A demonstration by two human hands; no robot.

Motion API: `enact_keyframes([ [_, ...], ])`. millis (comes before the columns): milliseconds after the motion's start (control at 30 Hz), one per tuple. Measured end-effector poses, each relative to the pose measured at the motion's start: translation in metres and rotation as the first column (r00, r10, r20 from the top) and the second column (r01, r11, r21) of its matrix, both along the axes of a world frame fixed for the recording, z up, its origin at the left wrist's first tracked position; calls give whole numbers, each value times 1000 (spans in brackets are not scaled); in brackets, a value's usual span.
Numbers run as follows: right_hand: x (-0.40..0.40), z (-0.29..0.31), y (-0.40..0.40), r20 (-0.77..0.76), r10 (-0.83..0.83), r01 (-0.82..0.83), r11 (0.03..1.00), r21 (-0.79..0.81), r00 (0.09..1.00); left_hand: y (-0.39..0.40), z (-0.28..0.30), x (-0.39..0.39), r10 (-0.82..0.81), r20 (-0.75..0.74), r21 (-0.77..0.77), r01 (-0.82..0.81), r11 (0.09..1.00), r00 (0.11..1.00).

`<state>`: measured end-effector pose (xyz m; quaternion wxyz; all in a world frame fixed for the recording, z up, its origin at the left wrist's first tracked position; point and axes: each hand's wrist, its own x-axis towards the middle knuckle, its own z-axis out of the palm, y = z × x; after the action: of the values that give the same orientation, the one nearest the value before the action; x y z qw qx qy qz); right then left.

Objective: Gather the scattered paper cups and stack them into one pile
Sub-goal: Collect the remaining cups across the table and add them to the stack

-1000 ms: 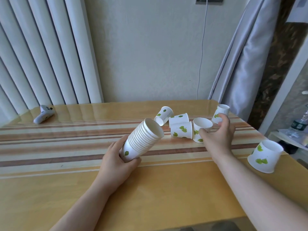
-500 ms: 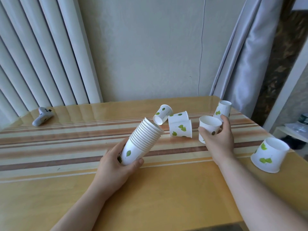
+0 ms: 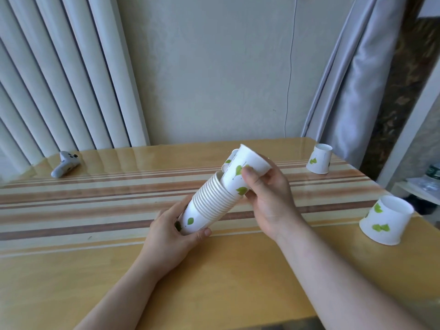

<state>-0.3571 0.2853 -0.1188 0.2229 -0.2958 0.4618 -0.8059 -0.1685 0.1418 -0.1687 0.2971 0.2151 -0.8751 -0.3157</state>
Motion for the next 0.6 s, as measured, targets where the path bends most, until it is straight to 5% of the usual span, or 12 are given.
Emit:
enact_keyframes([
  [433,-2,-18,17,-190,-20,66,969,238,982,-2,-4,1,43,-20,92,-41,995,999],
  [533,-25,-20,25,-249,-200,263,931,253,948,-2,-4,1,47,-15,124,-45,991,999],
  [600,-49,-22,26,-345,-336,454,816,357,876,-3,-4,0,50,-9,137,-48,989,999],
])
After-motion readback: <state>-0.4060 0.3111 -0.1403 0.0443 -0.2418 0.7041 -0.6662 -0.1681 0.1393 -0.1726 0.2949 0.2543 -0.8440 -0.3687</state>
